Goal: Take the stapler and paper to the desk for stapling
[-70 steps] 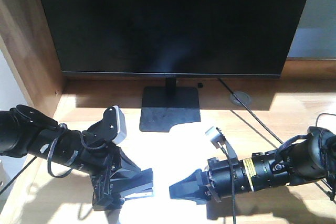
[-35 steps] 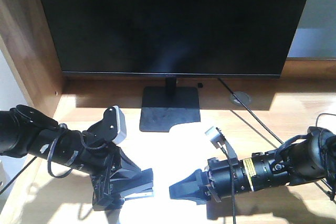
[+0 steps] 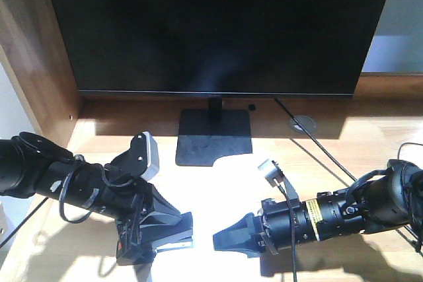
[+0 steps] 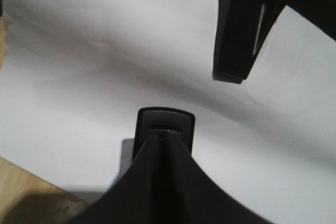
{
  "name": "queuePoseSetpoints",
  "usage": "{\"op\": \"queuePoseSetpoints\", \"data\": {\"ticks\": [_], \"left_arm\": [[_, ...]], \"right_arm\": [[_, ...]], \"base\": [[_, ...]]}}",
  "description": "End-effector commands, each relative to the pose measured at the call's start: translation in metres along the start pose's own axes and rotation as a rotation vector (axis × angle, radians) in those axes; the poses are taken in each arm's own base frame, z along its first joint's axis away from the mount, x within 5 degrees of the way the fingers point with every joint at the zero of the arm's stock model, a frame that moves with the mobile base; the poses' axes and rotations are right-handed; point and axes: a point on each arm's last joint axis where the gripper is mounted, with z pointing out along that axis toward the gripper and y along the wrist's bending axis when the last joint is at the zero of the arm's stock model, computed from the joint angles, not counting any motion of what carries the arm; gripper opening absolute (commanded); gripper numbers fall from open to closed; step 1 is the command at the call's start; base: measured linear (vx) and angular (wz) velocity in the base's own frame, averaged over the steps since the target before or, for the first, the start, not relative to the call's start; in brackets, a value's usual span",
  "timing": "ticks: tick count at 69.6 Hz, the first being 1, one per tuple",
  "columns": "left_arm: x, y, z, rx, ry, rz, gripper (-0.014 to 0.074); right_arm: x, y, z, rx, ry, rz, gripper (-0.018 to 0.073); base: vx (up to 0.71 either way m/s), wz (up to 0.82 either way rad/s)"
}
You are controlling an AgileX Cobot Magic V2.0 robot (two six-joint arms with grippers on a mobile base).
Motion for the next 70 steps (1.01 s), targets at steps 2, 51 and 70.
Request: {"op": "queuePoseSetpoints", "data": {"ticks": [2,51,70], "left_arm": [[-0.022,-0.004,-0.009,0.013,-0.108,0.087,-0.0006],[-0.007,-0.002,0.023,0.001,-0.005,0.094,-0.0006],[0.011,0.005,0.039,0.023,0.042,0.038,-0.0006]], "right_arm": [[-0.009,0.016,-0.005,-0.088,-0.036,-0.05,-0.0003],[-0.009,0.016,-0.005,-0.088,-0.04,-0.048,-0.0003],[-0.009,0.016,-0.005,-0.088,-0.04,-0.048,-0.0003]], "base": [[0.0,0.0],[0.0,0.0],[0.0,0.0]]}}
